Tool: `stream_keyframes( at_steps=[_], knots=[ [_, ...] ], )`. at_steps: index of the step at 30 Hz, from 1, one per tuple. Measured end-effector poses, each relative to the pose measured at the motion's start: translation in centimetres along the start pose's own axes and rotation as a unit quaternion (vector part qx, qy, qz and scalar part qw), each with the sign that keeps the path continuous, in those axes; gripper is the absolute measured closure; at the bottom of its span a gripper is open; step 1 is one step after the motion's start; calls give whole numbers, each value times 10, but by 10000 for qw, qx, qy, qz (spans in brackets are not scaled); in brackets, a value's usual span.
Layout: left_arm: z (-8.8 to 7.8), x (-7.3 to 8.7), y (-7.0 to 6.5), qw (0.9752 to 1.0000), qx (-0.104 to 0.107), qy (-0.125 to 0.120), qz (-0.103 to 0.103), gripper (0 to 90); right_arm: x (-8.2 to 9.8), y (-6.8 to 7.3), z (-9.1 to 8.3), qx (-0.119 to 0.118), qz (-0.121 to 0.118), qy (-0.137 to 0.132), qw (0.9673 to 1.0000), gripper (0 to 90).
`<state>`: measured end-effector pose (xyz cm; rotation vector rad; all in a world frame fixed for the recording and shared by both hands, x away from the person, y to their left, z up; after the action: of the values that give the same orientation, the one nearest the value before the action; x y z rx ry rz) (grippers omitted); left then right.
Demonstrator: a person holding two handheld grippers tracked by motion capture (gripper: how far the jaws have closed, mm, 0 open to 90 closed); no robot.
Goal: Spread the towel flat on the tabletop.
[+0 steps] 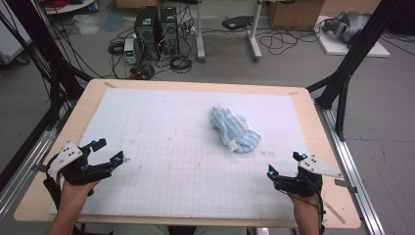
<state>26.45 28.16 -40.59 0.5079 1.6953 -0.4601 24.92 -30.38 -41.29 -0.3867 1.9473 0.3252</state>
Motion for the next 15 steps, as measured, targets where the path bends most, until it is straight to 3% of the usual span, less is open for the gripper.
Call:
stream_keyframes(
  at_steps=[9, 15],
  knots=[
    [1, 1, 0, 10000, 23, 23, -46, 184, 1, -1, -2, 21, 24, -5, 10000, 21],
    [4, 1, 1, 9999, -12, 13, -114, 192, 0, -8, -2, -37, 203, -66, 9998, 24]
  ],
)
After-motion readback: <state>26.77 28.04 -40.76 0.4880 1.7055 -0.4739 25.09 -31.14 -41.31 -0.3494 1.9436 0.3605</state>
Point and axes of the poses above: each handheld gripper's, and its own axes: z roughly forward along the jaws, x roughly out of its underside, y roughly to its left, the point moved 1 cm from there along z, roughly forward along the jaws, and after that the axes turned 4 degrees about z, right-handed, at the moved point
